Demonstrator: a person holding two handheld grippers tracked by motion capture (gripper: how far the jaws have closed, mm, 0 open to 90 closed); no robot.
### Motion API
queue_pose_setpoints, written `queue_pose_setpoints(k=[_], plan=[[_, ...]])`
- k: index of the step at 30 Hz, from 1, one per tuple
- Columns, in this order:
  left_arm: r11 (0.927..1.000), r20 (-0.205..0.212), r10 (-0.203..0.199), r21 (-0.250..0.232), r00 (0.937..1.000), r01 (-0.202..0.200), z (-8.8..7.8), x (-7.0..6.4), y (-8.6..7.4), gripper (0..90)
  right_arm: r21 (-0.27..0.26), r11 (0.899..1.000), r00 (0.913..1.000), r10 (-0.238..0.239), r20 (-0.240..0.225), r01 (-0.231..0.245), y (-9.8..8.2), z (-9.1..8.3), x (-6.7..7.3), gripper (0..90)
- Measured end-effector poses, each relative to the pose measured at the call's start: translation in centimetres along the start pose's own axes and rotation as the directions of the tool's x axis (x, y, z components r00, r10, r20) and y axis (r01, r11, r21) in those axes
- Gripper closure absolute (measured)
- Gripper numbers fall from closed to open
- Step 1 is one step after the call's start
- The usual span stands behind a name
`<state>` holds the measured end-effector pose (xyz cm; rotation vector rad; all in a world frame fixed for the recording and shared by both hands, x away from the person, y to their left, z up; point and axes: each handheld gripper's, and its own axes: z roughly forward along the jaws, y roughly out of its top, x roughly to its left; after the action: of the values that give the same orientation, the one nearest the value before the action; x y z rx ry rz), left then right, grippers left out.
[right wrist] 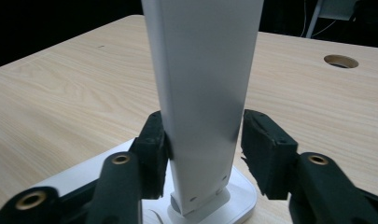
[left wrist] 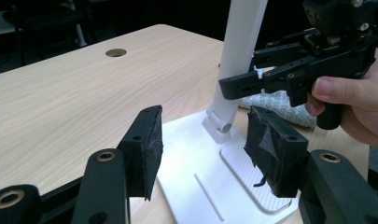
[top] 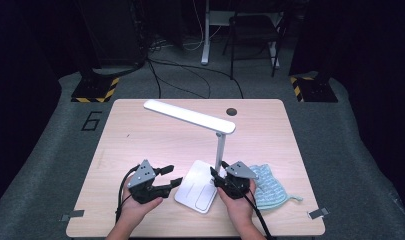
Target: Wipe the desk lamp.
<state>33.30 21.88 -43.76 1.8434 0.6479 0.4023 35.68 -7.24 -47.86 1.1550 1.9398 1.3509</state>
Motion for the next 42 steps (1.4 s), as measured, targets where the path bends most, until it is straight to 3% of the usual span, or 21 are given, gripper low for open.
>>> queue_pose_setpoints(k=[6, 13, 22, 24, 35, 36, 42], plan=[[0.9999, -0.010, -0.012, 0.007, 0.9999, 0.012, 0.3, 0.1, -0.9, 44.4, -0.006, 1.000, 0.9999, -0.003, -0.015, 0.002, 0.0, -0.1, -0.6, 54.9], [0.9966, -0.001, -0.028, 0.078, 0.9996, 0.028, 1.9, 0.1, -2.9, 41.2, -0.001, 1.000, 0.9969, -0.023, -0.076, 0.023, 0.4, 0.7, -0.8, 56.9], [0.9917, -0.047, -0.066, 0.107, 0.9967, 0.071, 3.0, 0.0, -4.2, 39.5, 0.001, 1.000, 0.9955, -0.025, -0.092, 0.025, 0.7, 1.5, 0.2, 58.6], [0.9911, -0.062, -0.063, 0.114, 0.9961, 0.069, 3.3, -0.2, -4.4, 38.5, -0.007, 1.000, 0.9947, -0.029, -0.099, 0.028, 0.9, 1.4, 0.4, 55.3], [0.9900, -0.093, -0.077, 0.111, 0.9928, 0.087, 4.4, -0.7, -5.2, 37.9, -0.032, 0.997, 0.9936, -0.078, -0.083, 0.075, 1.0, -2.2, -0.3, 46.6], [0.9898, -0.086, -0.063, 0.122, 0.9943, 0.073, 4.7, -0.8, -5.4, 37.9, -0.037, 0.994, 0.9925, -0.101, -0.069, 0.098, 0.8, -3.5, -0.9, 45.4], [0.9871, -0.085, -0.082, 0.131, 0.9930, 0.093, 5.3, -0.8, -5.8, 36.9, -0.022, 0.987, 0.9876, -0.157, -0.008, 0.157, -0.3, -6.4, -2.8, 42.0]])
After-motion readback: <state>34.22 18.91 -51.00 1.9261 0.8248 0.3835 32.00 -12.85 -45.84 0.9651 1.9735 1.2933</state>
